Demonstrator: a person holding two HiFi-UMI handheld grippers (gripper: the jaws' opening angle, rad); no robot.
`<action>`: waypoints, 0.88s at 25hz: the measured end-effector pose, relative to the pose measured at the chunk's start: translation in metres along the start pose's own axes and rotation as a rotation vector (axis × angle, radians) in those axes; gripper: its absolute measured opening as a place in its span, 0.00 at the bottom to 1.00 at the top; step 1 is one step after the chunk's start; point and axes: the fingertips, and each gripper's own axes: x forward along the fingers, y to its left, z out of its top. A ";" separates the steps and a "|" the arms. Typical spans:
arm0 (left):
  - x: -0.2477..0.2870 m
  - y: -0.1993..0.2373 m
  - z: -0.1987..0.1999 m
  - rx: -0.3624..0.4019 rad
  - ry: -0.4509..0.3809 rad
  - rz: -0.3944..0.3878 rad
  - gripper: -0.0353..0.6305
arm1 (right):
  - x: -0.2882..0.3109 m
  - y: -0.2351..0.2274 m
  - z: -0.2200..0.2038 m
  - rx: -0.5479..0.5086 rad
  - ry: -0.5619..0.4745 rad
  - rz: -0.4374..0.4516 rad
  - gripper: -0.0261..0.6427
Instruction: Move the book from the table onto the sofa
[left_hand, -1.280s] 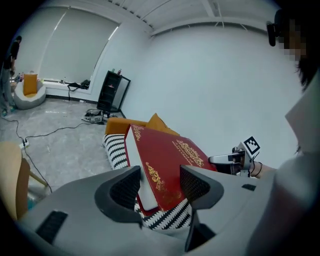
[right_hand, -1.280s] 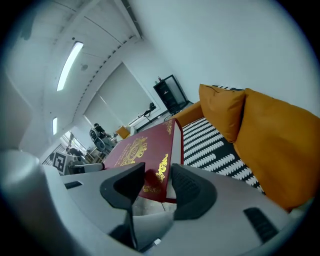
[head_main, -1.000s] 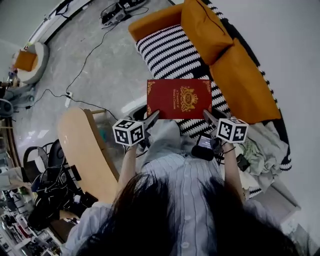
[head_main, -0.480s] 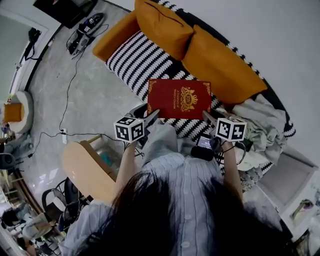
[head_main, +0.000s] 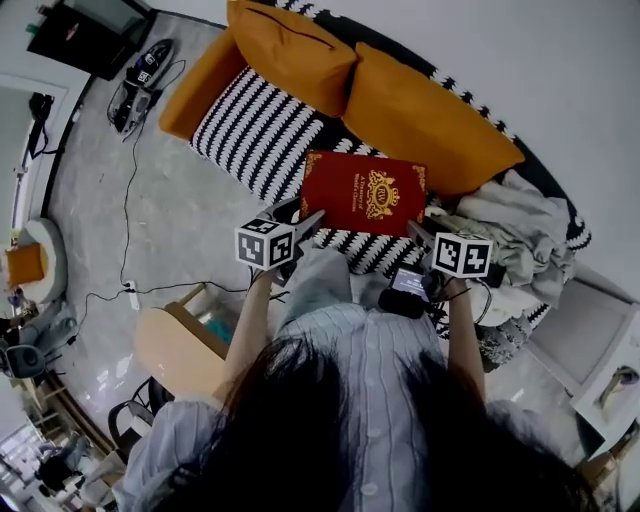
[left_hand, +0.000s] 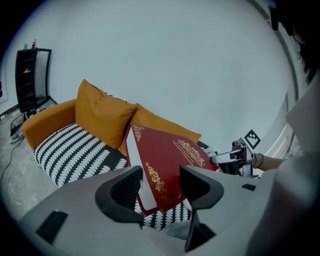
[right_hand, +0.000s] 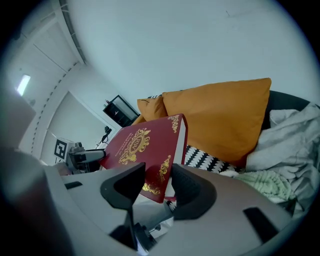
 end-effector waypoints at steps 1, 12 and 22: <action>0.005 0.002 0.002 0.005 0.011 -0.005 0.43 | 0.002 -0.003 0.002 -0.006 -0.001 -0.008 0.30; 0.069 0.044 0.001 0.039 0.165 -0.048 0.43 | 0.050 -0.037 0.003 0.017 0.067 -0.087 0.30; 0.134 0.091 -0.035 0.025 0.300 -0.080 0.43 | 0.110 -0.081 -0.021 0.098 0.148 -0.124 0.30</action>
